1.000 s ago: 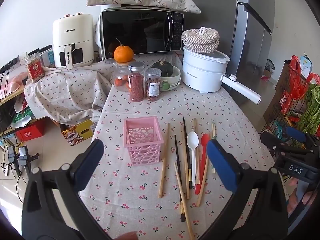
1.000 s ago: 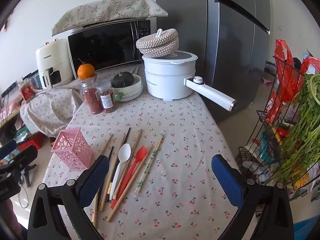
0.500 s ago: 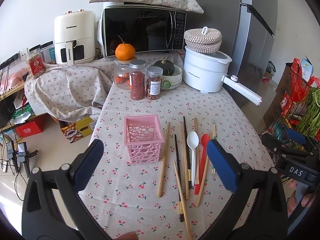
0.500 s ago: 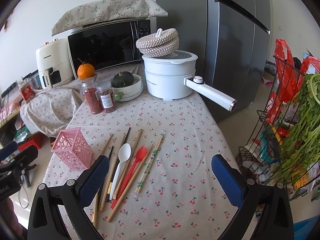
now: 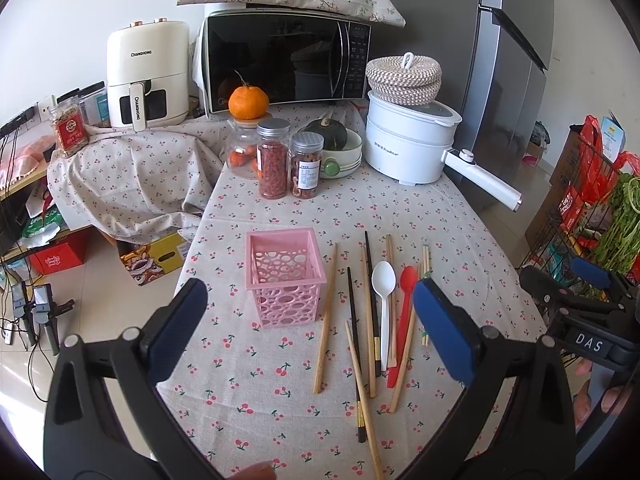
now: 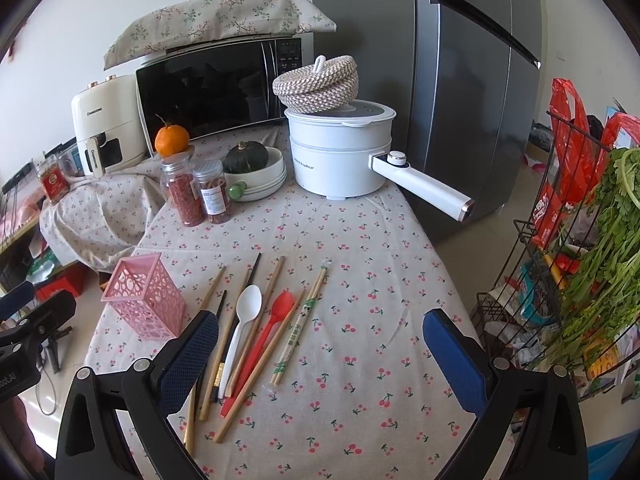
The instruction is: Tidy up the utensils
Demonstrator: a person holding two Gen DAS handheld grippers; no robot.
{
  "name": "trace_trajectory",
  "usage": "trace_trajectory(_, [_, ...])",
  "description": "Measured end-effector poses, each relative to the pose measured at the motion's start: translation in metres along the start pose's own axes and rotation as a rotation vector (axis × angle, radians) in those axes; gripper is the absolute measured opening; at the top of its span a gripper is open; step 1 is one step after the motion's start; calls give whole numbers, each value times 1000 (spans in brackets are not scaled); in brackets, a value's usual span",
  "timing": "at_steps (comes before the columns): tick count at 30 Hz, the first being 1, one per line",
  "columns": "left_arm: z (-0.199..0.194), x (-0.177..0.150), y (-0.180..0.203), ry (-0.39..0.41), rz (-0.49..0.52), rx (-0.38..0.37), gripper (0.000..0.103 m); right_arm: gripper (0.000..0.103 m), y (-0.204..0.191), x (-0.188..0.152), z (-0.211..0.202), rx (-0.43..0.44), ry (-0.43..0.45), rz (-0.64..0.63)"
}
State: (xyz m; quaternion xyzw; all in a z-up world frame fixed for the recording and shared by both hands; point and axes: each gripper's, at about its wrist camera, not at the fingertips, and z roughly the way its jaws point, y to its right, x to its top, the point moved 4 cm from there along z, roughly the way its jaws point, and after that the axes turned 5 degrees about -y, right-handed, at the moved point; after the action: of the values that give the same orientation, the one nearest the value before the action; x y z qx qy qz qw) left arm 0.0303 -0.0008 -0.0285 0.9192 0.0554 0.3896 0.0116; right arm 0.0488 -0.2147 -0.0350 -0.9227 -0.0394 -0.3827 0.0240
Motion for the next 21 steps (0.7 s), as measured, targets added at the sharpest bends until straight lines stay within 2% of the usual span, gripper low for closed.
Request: trace_trajectory(21, [1,-3,-1,-1,-4,6,102,103,1,0,0,-3,4,0])
